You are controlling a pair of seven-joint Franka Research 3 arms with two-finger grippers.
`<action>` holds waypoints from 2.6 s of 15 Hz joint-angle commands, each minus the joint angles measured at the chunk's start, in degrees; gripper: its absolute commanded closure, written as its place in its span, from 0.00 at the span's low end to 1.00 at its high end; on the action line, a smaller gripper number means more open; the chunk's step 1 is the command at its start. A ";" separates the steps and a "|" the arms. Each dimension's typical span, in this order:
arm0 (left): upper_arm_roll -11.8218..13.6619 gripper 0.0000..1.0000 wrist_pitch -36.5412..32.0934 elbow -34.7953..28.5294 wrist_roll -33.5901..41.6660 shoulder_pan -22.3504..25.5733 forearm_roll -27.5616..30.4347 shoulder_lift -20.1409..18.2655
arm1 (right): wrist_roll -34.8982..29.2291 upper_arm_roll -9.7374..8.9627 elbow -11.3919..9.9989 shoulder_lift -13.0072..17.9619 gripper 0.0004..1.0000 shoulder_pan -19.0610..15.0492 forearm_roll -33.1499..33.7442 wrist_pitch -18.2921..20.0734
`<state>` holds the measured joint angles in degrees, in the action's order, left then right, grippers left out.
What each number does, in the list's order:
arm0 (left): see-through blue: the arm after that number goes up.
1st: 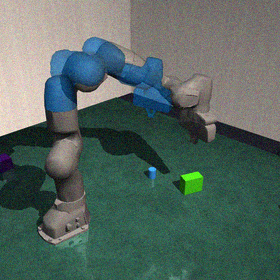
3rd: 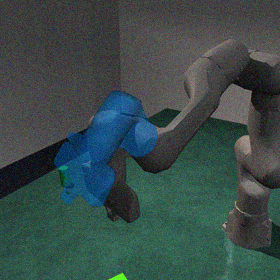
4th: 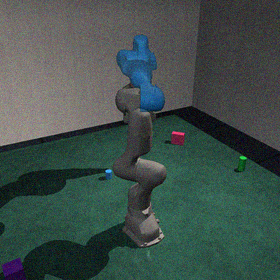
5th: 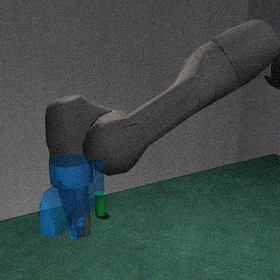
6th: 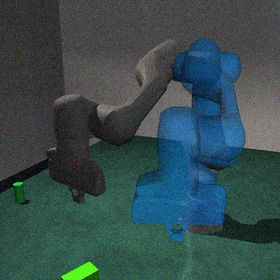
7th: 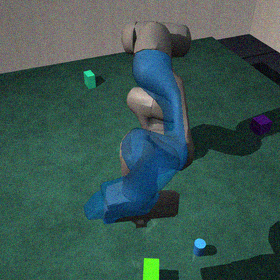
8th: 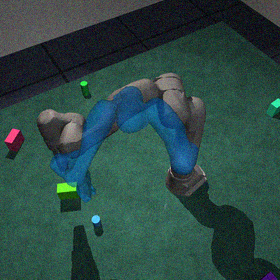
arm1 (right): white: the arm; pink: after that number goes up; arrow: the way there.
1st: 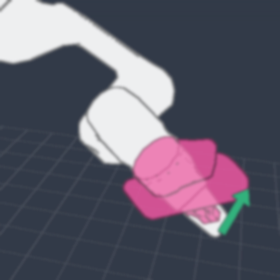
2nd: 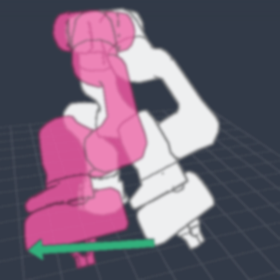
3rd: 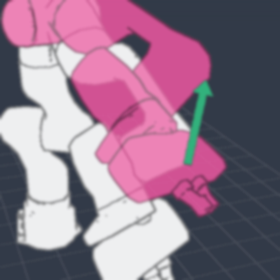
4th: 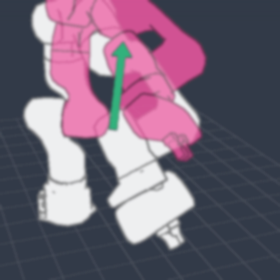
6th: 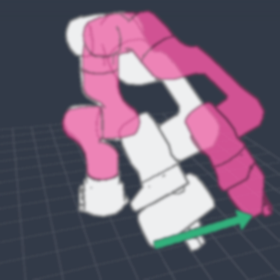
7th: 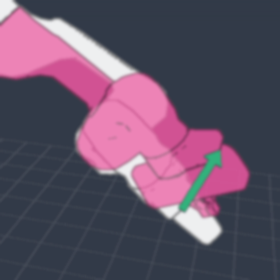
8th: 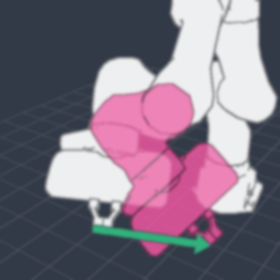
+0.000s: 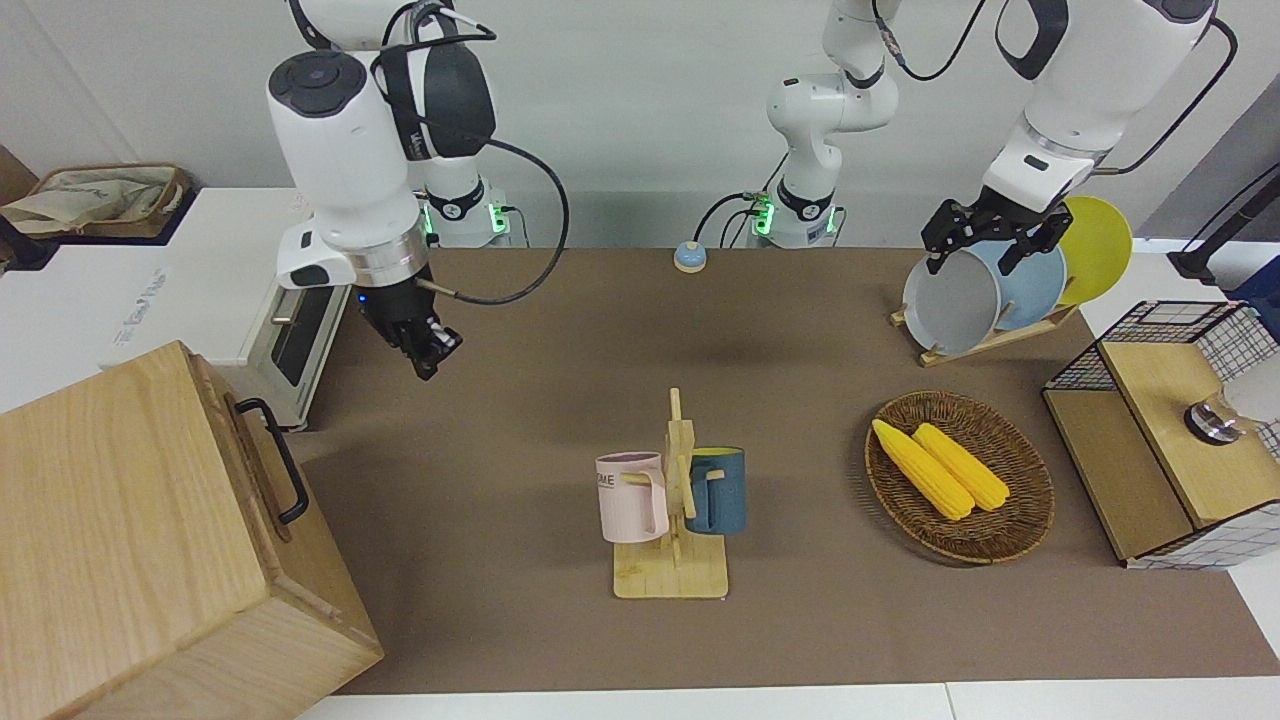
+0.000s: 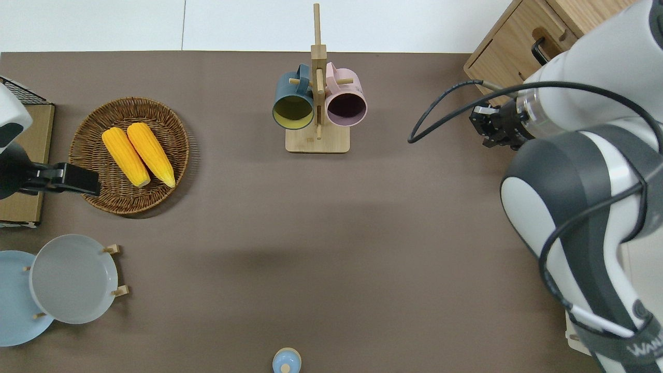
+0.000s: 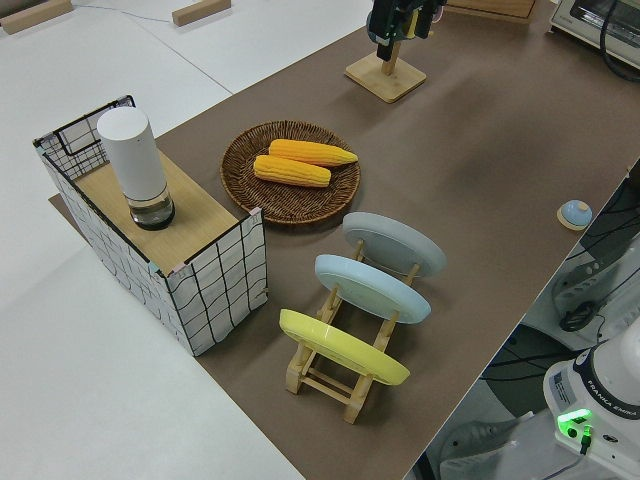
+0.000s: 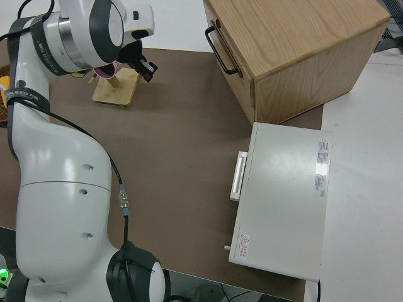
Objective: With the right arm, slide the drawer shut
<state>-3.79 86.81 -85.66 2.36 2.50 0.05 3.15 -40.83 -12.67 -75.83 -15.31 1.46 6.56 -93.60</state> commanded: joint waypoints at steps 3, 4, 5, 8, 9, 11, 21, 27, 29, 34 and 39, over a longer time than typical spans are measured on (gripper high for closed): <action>0.02 0.01 -1.03 0.58 -0.60 -0.39 -1.02 -0.25 | 20.93 10.88 -14.08 14.33 1.00 3.88 -6.38 1.13; 0.02 0.01 -1.03 0.58 -0.60 -0.39 -1.02 -0.25 | 23.66 13.26 -14.43 14.78 1.00 5.12 -6.56 1.57; 0.02 0.01 -1.03 0.49 -0.60 -0.39 -1.02 -0.25 | 27.08 13.63 -14.44 14.87 1.00 4.61 -6.48 1.93; 0.02 0.01 -1.03 0.58 -0.60 -0.39 -1.02 -0.25 | 29.14 13.63 -13.65 14.52 0.98 3.20 -6.56 1.93; 0.02 0.01 -1.03 0.49 -0.60 -0.39 -1.02 -0.25 | 29.05 13.55 -13.30 14.34 0.86 2.67 -6.65 1.93; 0.02 0.01 -1.03 0.58 -0.60 -0.39 -1.02 -0.25 | 28.53 13.55 -12.42 13.90 0.13 2.67 -6.56 1.93; 0.02 0.01 -1.03 0.49 -0.60 -0.39 -1.02 -0.16 | 29.40 13.72 -8.11 12.32 0.01 1.00 -6.21 3.95; 0.02 0.01 -1.03 0.49 -0.60 -0.39 -1.02 -0.25 | 37.20 13.20 -4.68 8.54 0.01 -0.31 -6.56 6.06; 0.02 0.01 -1.03 0.58 -0.60 -0.39 -1.02 -0.25 | 39.24 12.84 -3.81 7.32 0.01 -0.58 -8.40 6.15; 0.02 0.01 -1.03 0.49 -0.60 -0.39 -1.02 -0.16 | 38.72 11.09 -2.48 5.82 0.01 0.21 -8.06 6.24; 0.02 0.01 -1.03 0.49 -0.60 -0.39 -1.02 -0.25 | 38.63 11.09 -2.22 5.82 0.01 -0.32 -7.79 6.32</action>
<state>-3.79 86.81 -85.66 2.36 2.50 0.05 3.15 -3.24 -0.95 -79.99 -8.59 2.38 -0.55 -88.67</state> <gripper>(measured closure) 0.004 0.013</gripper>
